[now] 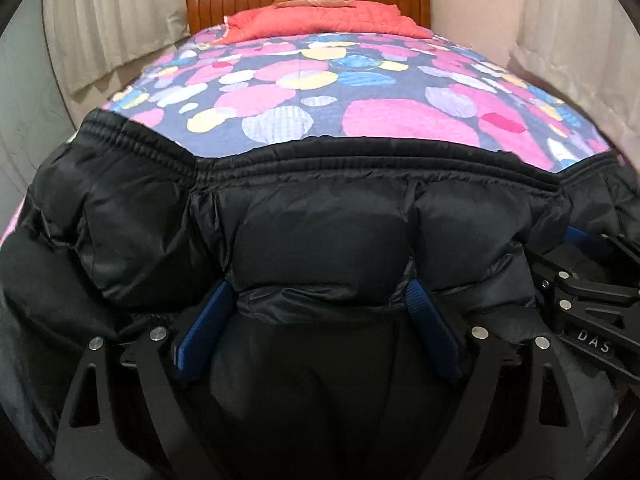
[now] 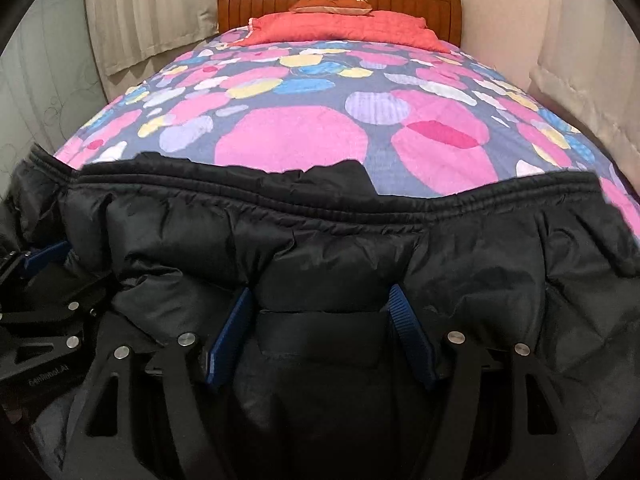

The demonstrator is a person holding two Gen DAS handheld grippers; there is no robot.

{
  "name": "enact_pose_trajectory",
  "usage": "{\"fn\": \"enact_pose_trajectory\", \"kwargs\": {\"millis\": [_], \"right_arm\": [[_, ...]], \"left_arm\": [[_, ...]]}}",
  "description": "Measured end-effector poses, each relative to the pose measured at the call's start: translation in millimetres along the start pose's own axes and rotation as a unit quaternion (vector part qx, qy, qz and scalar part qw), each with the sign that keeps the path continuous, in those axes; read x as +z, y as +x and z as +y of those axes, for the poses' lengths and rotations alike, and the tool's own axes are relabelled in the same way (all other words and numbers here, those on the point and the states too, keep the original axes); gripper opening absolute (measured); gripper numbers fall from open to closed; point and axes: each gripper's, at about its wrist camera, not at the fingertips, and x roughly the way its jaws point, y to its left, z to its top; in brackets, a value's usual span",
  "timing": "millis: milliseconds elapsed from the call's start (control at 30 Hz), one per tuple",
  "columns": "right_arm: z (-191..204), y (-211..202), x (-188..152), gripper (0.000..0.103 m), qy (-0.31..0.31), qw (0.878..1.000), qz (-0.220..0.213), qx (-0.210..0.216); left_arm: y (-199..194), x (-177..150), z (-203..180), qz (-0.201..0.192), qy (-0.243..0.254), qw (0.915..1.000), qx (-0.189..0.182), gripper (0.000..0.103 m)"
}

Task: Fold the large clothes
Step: 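Lay the held hem over the collar with both tools and open them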

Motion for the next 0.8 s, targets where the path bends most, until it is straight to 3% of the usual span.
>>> {"fn": "enact_pose_trajectory", "kwargs": {"millis": [67,133,233,300,400,467,567,800], "right_arm": [[-11,-17,2,0.069,0.012,1.0,-0.005,0.018],[-28,-38,6,0.069,0.03,0.999,-0.028,0.018],[-61,-54,15,0.069,0.04,0.998,-0.047,-0.029],[-84,-49,18,0.069,0.051,0.996,-0.038,-0.065],[-103,-31,11,0.069,0.067,0.995,-0.012,-0.076],[-107,-11,2,0.071,0.068,0.995,0.014,-0.07],[-108,3,-4,0.074,0.072,0.995,0.012,-0.071],[-111,7,-7,0.075,0.084,0.994,0.005,-0.067]], "left_arm": [[-17,2,9,0.0,-0.006,0.9999,-0.016,0.085],[-47,3,25,-0.039,-0.022,0.9987,-0.024,0.085],[-64,9,52,-0.066,-0.033,0.9973,0.002,0.085],[-55,11,72,-0.054,-0.054,0.9968,0.023,0.085],[-31,7,99,-0.023,-0.101,0.9941,0.033,0.085],[-14,0,100,-0.004,-0.095,0.9943,0.047,0.086],[0,-3,91,0.001,-0.078,0.9949,0.064,0.091],[14,-1,99,0.021,-0.102,0.9937,0.041,0.097]]}}
